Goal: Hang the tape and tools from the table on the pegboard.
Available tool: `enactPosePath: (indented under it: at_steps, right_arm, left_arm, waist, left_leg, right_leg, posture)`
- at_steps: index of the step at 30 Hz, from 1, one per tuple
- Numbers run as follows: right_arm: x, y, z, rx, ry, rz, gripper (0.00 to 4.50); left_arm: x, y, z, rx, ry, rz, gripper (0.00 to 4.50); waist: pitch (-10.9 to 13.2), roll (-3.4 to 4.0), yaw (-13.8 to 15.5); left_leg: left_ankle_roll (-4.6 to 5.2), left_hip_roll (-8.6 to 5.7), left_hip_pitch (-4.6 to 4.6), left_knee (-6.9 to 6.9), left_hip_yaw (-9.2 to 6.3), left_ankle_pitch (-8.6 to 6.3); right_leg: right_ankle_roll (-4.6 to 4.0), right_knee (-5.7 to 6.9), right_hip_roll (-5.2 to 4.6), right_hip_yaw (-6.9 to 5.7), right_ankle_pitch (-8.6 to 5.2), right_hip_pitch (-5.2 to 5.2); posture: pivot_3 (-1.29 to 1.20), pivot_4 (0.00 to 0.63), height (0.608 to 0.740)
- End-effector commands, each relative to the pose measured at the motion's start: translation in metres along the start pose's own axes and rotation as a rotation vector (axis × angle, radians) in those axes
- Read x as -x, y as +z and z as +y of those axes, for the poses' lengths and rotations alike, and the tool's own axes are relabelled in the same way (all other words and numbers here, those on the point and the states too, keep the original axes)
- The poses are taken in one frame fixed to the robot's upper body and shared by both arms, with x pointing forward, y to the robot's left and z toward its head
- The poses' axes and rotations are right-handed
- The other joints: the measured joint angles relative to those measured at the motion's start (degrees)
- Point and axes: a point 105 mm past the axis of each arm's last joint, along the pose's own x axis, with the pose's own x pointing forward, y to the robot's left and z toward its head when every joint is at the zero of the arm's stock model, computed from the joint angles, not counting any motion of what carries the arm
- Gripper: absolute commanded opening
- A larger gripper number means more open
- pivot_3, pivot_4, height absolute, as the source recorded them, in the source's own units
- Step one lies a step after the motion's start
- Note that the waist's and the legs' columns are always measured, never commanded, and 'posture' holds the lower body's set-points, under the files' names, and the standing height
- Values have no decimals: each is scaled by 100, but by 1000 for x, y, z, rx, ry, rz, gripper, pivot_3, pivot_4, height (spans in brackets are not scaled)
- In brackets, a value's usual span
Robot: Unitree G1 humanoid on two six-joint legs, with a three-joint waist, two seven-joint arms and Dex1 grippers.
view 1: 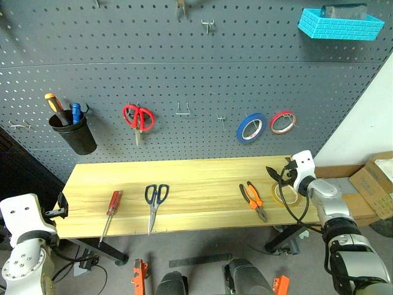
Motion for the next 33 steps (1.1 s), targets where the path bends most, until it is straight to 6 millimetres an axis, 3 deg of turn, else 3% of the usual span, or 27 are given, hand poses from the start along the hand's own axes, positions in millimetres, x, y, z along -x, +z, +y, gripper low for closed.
enactPosePath:
  at_steps: [1, 7, 10, 14, 22, 27, 31, 33]
  right_arm:
    - [-3, 14, 4, 28, 21, -45, 4500]
    - [-3, 13, 6, 39, 36, -39, 4500]
    - [1, 10, 6, 46, 46, -25, 4500]
    - [7, 5, 12, 44, 91, 16, 4500]
    - [17, -3, 29, 54, 152, 155, 4500]
    - [9, 0, 21, 39, 44, 252, 4500]
    - [6, -8, 8, -18, -32, 347, 4500]
    - [5, -14, 4, -31, -44, 389, 4500]
  left_arm:
    - [1, 17, 1, -67, 15, -79, 4474]
    - [5, 14, -4, -86, -3, -79, 4474]
    - [8, 15, -17, -80, -54, -78, 4474]
    - [9, 24, -49, -78, -175, -76, 4474]
    - [13, 63, -124, -67, -486, -151, 4474]
    - [50, 90, -193, -141, -912, -253, 4474]
    - [77, 101, -223, -202, -1141, -324, 4474]
    - [81, 104, -230, -202, -1196, -343, 4474]
  waist:
    - [0, 0, 1]
    - [0, 0, 4]
    - [5, 0, 5]
    - [56, 5, 28]
    - [265, 41, -5]
    - [378, 34, -103]
    - [453, 35, -174]
    - [476, 31, -184]
  left_leg:
    - [0, 0, 0, 0, 0, 0]
    - [0, 0, 0, 0, 0, 0]
    - [0, 0, -1, 0, 0, 0]
    - [0, 0, -3, 0, -1, -1]
    - [0, 1, -9, 0, 0, 0]
    - [-5, 1, -16, -5, 9, -4]
    - [-5, 0, -20, -7, 13, -5]
    - [-4, 0, -21, -15, 19, -5]
  right_leg:
    - [0, 0, 0, 0, 0, 0]
    - [-1, 0, -1, 0, -1, 0]
    - [-1, -1, -1, 0, -1, -1]
    - [-4, -2, -1, -1, -3, -1]
    - [-4, 1, 1, 0, -4, -7]
    - [-4, -2, 1, 9, -8, -16]
    - [1, -5, 0, 17, -9, -20]
    - [6, -5, 1, 25, -6, -26]
  posture:
    - [-92, 83, 740]
    - [-92, 88, 740]
    - [-94, 99, 740]
    - [-121, 128, 740]
    - [-168, 181, 740]
    - [-196, 204, 740]
    - [-212, 213, 740]
    - [-217, 216, 740]
